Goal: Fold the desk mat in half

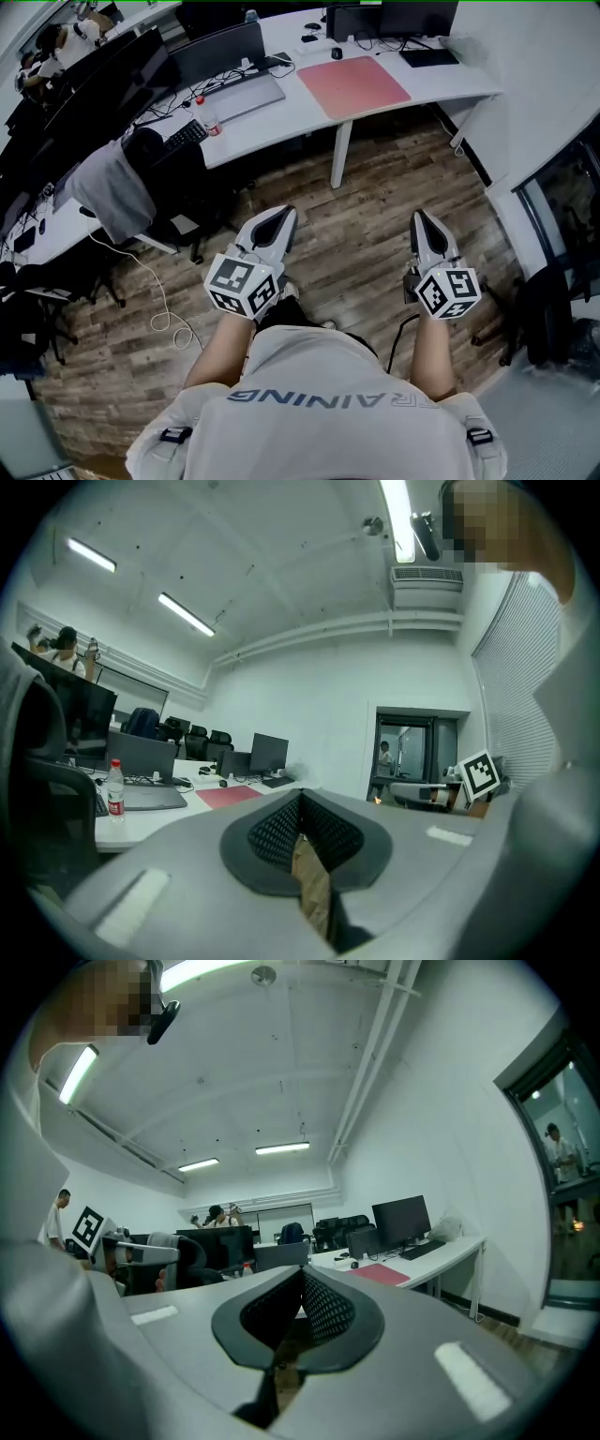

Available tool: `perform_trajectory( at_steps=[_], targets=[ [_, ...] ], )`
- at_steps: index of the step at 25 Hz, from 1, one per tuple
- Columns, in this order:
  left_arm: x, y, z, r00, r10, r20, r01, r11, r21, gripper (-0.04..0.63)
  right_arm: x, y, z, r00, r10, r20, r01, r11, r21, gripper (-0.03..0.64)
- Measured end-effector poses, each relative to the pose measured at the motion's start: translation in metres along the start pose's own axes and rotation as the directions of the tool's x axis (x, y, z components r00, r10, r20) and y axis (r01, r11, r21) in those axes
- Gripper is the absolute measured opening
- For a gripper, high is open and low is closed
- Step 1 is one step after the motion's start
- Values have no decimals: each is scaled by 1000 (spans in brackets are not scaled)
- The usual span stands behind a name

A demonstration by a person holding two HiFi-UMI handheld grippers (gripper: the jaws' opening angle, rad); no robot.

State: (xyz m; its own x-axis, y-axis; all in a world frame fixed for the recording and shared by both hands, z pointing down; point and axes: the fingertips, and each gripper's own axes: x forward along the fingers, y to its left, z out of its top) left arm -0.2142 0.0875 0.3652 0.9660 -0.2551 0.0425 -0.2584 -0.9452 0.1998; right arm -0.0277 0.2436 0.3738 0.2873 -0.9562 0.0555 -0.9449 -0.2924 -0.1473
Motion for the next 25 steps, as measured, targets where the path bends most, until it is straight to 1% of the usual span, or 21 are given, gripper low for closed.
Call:
perform_trajectory(
  at_steps=[6, 11, 17, 25],
  targets=[
    [40, 1, -5, 999, -41, -21, 41, 999, -16, 2, 6, -31, -4, 999, -50, -15, 50, 999, 13, 15],
    [90, 11, -6, 997, -61, -38, 60, 998, -20, 3, 31, -68, -3, 996, -89, -31, 90, 995, 32, 15],
    [151, 43, 3, 997, -59, -51, 58, 998, -16, 3, 90, -103, 6, 995, -92, -34, 93, 995, 36, 15],
    [222, 104, 20, 997, -45, -66, 43, 999, -22, 2, 184, -125, 12, 995, -70, -71, 73, 997, 32, 15]
  ],
)
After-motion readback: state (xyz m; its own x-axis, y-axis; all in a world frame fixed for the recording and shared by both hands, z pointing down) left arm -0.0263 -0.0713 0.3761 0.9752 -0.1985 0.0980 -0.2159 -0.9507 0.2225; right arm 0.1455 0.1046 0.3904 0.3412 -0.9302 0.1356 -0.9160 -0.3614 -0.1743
